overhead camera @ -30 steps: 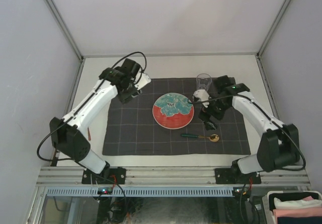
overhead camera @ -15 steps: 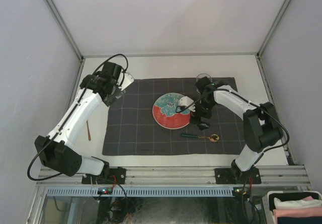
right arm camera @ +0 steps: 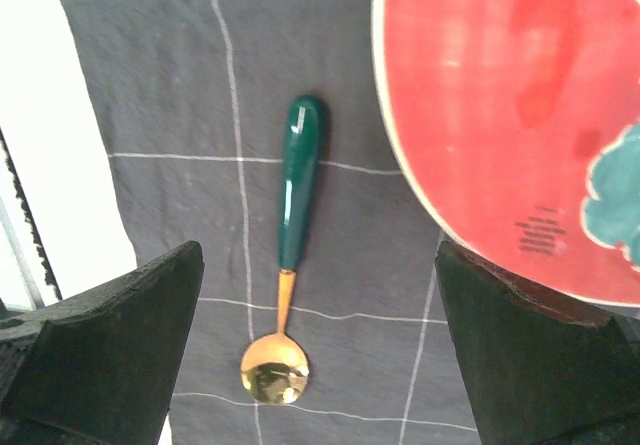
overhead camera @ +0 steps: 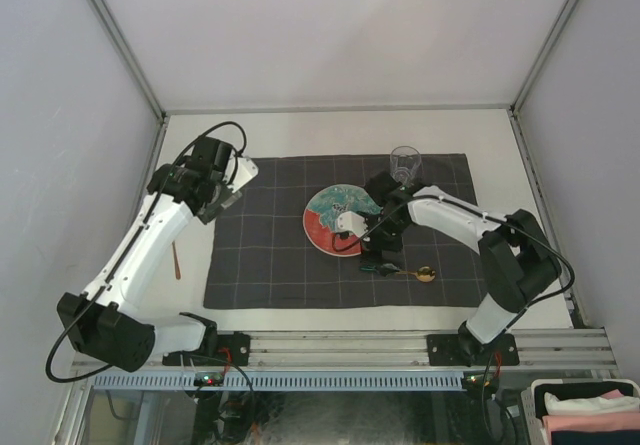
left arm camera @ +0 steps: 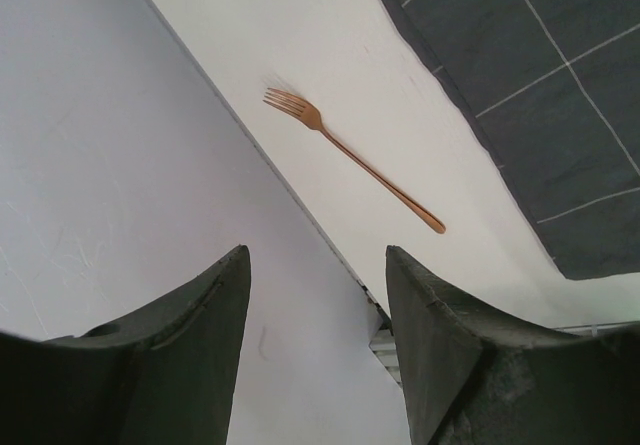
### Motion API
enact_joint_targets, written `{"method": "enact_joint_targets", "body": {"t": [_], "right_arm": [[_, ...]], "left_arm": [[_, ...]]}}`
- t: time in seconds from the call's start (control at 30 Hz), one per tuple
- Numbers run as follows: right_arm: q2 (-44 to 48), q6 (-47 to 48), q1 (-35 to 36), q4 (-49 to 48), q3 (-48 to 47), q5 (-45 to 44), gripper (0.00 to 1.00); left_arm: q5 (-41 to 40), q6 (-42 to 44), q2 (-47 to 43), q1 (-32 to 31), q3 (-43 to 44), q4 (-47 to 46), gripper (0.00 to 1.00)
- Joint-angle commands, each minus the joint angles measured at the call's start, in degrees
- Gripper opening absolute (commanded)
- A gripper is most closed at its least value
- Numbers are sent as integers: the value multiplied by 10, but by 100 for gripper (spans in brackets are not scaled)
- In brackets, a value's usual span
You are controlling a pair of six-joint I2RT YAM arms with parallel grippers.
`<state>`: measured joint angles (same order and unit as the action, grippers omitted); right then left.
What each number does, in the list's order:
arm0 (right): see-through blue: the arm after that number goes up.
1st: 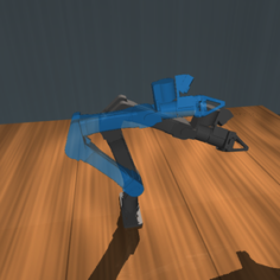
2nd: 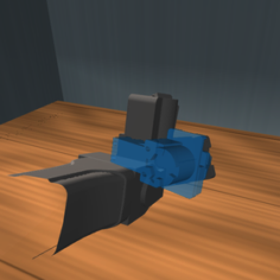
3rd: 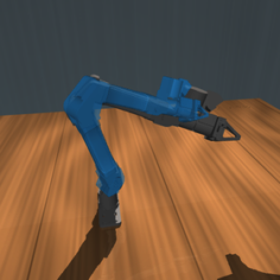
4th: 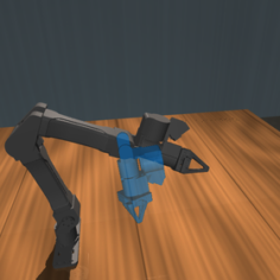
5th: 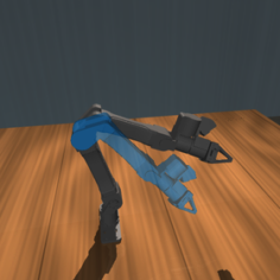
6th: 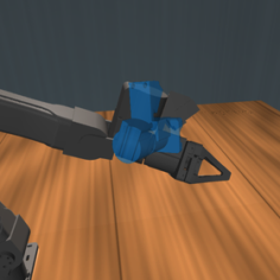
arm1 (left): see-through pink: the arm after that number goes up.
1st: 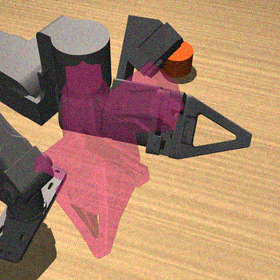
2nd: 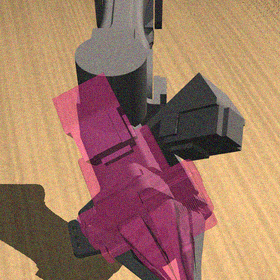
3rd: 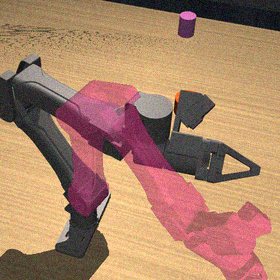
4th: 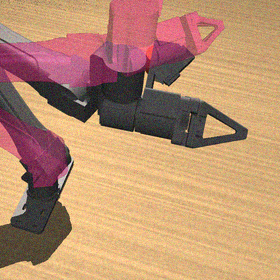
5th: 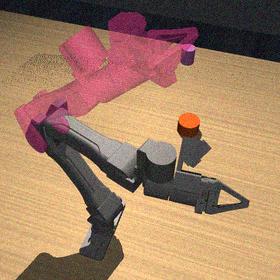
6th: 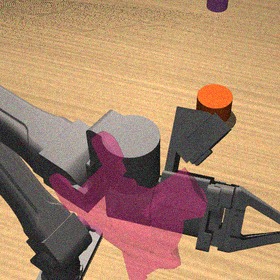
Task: Set the dinner table for one person
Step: Pick up the spoon from the napkin.
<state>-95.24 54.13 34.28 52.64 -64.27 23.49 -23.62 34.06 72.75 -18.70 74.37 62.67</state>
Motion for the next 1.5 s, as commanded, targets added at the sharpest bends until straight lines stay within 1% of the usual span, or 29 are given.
{"method": "enact_joint_targets", "body": {"t": [0.0,0.27,0.4,0.57,0.77,1.1,1.2,1.33,1.47], "right_arm": [[36,-45,31,-37,34,4,100],[50,-111,65,-100,86,-18,100],[58,-104,66,-109,106,-19,100],[53,-89,54,-111,106,-25,98],[47,-83,46,-107,106,-29,89],[53,-91,44,-97,107,-26,71],[52,-91,44,-95,105,-29,68],[53,-92,44,-90,104,-29,58],[53,-93,44,-86,104,-29,52]], "left_arm": [[14,17,-29,5,-12,-13,60],[31,25,-39,5,-22,-19,61],[33,26,-47,6,-24,-16,60],[30,26,-61,5,-31,-6,61],[29,24,-75,5,-48,-5,61],[34,11,-74,5,-46,-6,60],[34,10,-74,5,-47,-6,60],[37,8,-75,5,-49,-7,60],[42,2,-74,5,-48,-6,60]]}}
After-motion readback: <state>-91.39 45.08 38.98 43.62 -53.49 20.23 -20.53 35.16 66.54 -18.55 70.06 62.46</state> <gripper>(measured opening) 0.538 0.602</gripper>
